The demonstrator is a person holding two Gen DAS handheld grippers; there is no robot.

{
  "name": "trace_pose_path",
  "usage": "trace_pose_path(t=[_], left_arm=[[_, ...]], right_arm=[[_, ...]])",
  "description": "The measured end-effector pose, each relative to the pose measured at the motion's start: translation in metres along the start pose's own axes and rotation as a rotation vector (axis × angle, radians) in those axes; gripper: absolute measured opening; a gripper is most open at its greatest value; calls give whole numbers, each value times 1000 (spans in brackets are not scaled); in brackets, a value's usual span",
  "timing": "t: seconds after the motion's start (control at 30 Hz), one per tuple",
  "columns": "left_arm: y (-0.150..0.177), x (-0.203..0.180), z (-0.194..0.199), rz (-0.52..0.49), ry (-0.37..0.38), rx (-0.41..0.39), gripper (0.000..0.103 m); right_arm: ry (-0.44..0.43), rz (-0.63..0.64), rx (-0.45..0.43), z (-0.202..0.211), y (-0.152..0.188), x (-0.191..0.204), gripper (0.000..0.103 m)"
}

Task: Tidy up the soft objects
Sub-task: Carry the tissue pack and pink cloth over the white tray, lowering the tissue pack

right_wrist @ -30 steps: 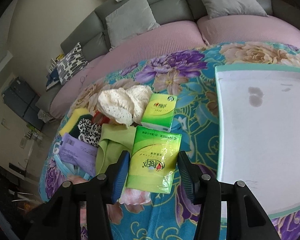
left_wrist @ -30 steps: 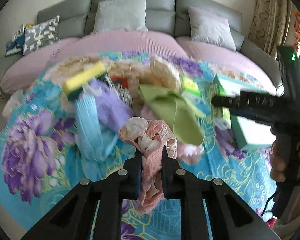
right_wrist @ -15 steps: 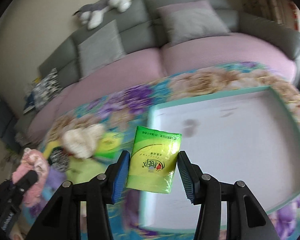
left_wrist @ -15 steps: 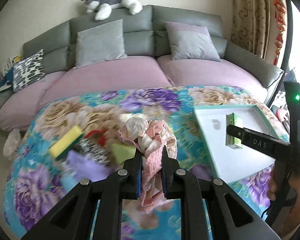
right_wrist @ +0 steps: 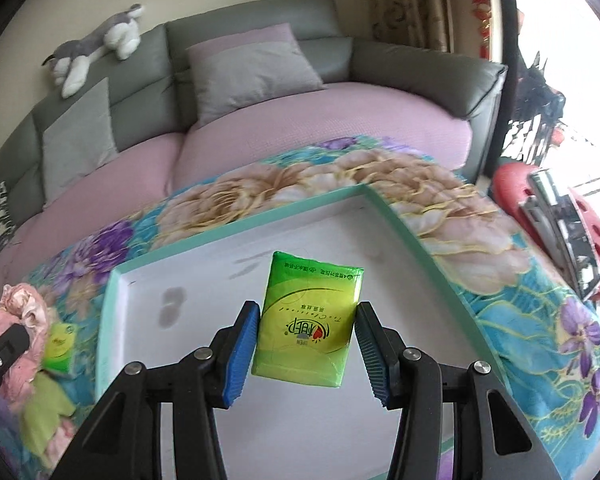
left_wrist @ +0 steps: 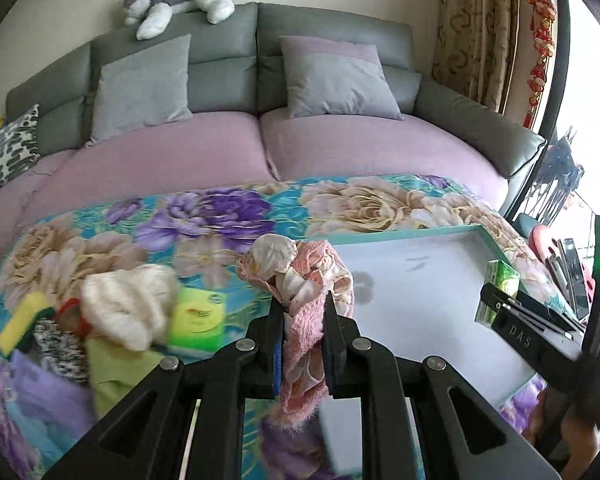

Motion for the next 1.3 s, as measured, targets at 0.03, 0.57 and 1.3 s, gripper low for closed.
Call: trace_pose_path(t=[0.03, 0.57, 1.3], left_arm=[[0, -5, -5, 6, 11, 5, 16], [2, -49, -77, -43, 78, 83, 17], [17, -45, -97, -36, 33, 125, 18]], right_arm=[[18, -1, -4, -1, -1, -3, 52], [82, -82, 38, -24, 4, -38, 52], [47, -52, 65, -32, 6, -29, 52]])
Point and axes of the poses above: each gripper's, at about its wrist camera, not at the fingertips, and z roughly against the way its jaws point, x to its left, y to its underside, the point moved 2 cm from there along -z, roughly the way its jaws point, and after that the axes turned 5 degrees about z, right-handed, at the moved point
